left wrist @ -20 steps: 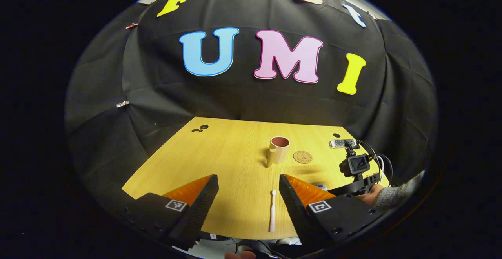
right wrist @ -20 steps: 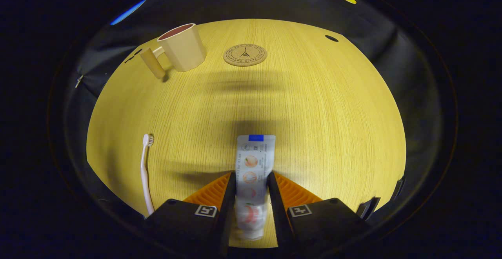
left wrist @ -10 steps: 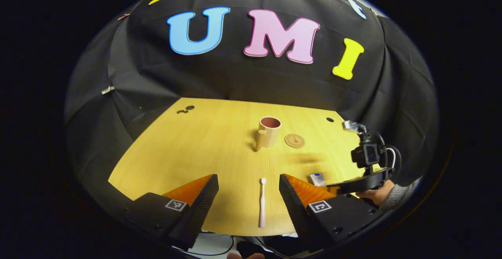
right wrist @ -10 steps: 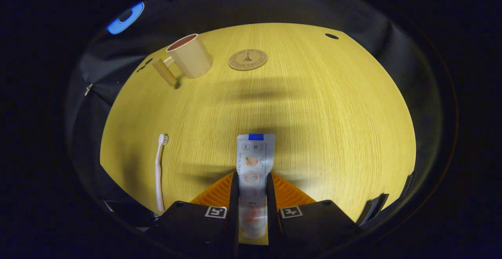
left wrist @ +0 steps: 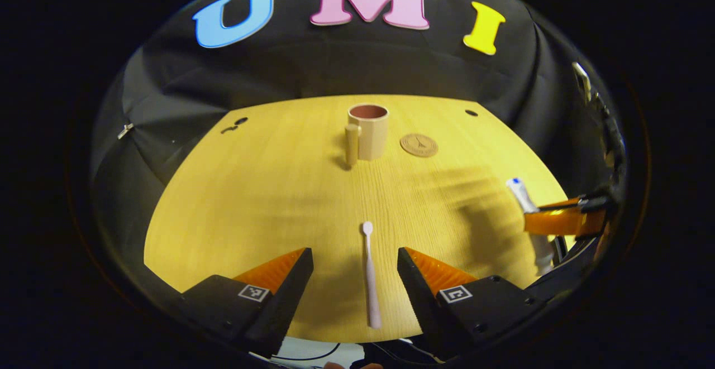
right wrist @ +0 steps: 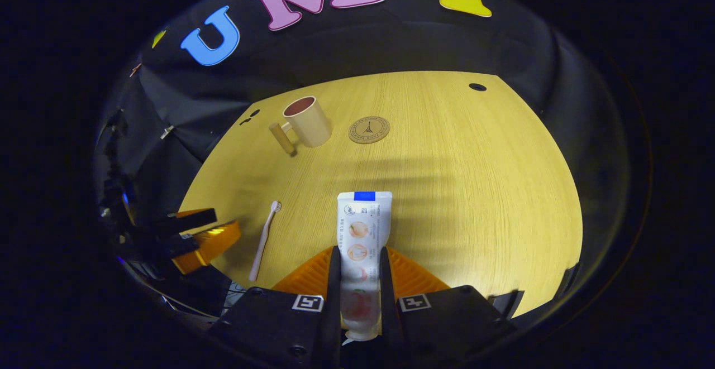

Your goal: Put the toothbrush and toothpaste on the desktop into the cup, then pick up the cup and place it on the coaster on the desktop.

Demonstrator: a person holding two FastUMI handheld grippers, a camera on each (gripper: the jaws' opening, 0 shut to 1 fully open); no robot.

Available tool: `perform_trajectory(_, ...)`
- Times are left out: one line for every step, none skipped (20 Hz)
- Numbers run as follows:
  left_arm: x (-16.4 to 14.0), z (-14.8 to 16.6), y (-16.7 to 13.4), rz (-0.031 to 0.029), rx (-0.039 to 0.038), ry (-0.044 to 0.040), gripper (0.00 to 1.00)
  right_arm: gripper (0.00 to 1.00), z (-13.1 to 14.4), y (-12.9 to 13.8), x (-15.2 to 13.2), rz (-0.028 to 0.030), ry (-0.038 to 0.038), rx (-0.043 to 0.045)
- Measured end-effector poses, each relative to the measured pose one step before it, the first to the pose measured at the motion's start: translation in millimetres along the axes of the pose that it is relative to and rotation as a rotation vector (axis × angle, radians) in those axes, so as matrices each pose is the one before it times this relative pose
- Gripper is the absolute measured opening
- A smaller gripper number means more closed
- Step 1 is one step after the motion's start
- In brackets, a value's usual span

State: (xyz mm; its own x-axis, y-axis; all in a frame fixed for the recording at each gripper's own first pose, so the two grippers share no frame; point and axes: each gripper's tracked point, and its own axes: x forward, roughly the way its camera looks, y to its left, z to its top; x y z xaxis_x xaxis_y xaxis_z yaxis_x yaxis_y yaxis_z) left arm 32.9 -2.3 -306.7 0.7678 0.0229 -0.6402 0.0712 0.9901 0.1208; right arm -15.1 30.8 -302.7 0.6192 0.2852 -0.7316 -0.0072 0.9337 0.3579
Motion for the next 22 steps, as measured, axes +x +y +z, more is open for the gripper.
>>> perform_trajectory(9.45,-6.40,-3.19,-0.00584,-0.00281,0.01991,0.93,0.34,3.82,-3.08,-4.62,0.00268,-0.00753,0.00621)
perform_trajectory(7.01,-3.89,-0.61,-0.00083,-0.00875,0.01829,0.93,0.34,4.10,-4.59,-4.11,-0.00174,-0.00679,0.00232)
perform_trajectory(5.81,-5.60,-1.31,0.00240,-0.01103,0.01609,0.91,0.34,4.19,-4.89,-5.14,-0.00267,-0.00742,0.00146)
perform_trajectory(6.14,-2.57,-0.69,0.00280,-0.00976,0.01375,0.90,0.34,4.17,-4.66,-2.28,-0.00232,-0.00716,0.00123)
perform_trajectory(7.92,-2.44,0.33,0.00529,-0.00663,0.01287,0.90,0.34,2.58,-3.20,-1.43,-0.00065,-0.00390,0.00121)
perform_trajectory(5.83,-2.02,0.75,0.00538,-0.00225,0.01259,0.90,0.34,0.86,-3.38,-1.40,-0.00206,-0.00394,0.00020)
perform_trajectory(4.77,-2.60,1.21,0.00617,0.00170,0.01063,0.89,0.34,1.84,-2.83,-1.41,-0.00043,-0.00231,-0.00100)
perform_trajectory(3.52,-1.05,0.92,0.00601,0.00515,0.00827,0.88,0.34,0.24,-2.82,-0.18,-0.00256,-0.00034,-0.00034)
perform_trajectory(3.87,-1.97,1.54,0.00656,0.00697,0.00902,0.87,0.34,0.01,-1.88,0.29,0.00065,0.00270,0.00172)
perform_trajectory(2.85,-2.05,0.32,0.00524,0.00749,0.01073,0.87,0.34,0.21,-0.86,-0.65,-0.00041,-0.00008,0.00407)
perform_trajectory(1.99,-3.24,-0.85,-0.00034,0.00789,0.01265,0.86,0.34,0.91,-1.38,0.48,0.00089,0.00037,0.00329)
perform_trajectory(0.80,0.01,-1.64,-0.00273,0.00474,-0.00257,0.85,0.34,0.57,-0.87,-0.77,0.00165,-0.00004,0.00243)
perform_trajectory(1.04,2.17,-0.22,-0.00275,0.00259,-0.00866,0.84,0.34,1.43,-0.51,0.83,0.00100,-0.00025,0.00090)
perform_trajectory(0.79,0.05,-1.02,-0.00316,0.00213,0.00216,0.81,0.34,0.92,0.28,0.26,0.00201,-0.00085,-0.00039)
perform_trajectory(1.06,0.26,-2.63,-0.00774,-0.00890,0.00138,0.81,0.34,2.06,0.80,0.31,0.00143,-0.00087,0.00152)
perform_trajectory(2.24,-0.31,-0.86,0.00248,0.00024,0.00946,0.78,0.34,2.07,1.09,0.15,0.00465,-0.00172,0.00438)
perform_trajectory(-0.22,-0.99,-1.38,-0.00150,0.01161,0.01630,0.69,0.34,-0.26,0.07,-1.12,0.00530,-0.00418,0.00848)
perform_trajectory(-0.42,-0.61,-0.17,0.00183,0.01043,0.00736,0.61,0.29,0.99,0.44,-0.04,0.00319,-0.00009,0.00872)
perform_trajectory(0.00,0.63,-2.01,-0.00801,-0.00240,0.00366,0.59,0.29,-0.33,1.28,0.56,0.00487,-0.00021,0.00944)
perform_trajectory(1.93,-0.78,1.25,0.00856,-0.00492,0.00571,0.54,0.34,1.46,0.54,0.50,0.00354,-0.00589,0.00461)
perform_trajectory(-1.67,1.84,0.76,0.00918,-0.00624,-0.00522,0.49,0.34,0.66,0.46,-0.38,0.00172,-0.00500,0.00086)
perform_trajectory(1.19,0.89,2.53,0.00968,-0.00940,-0.01202,0.32,0.34,0.55,1.12,-0.50,0.00264,-0.00390,0.00147)
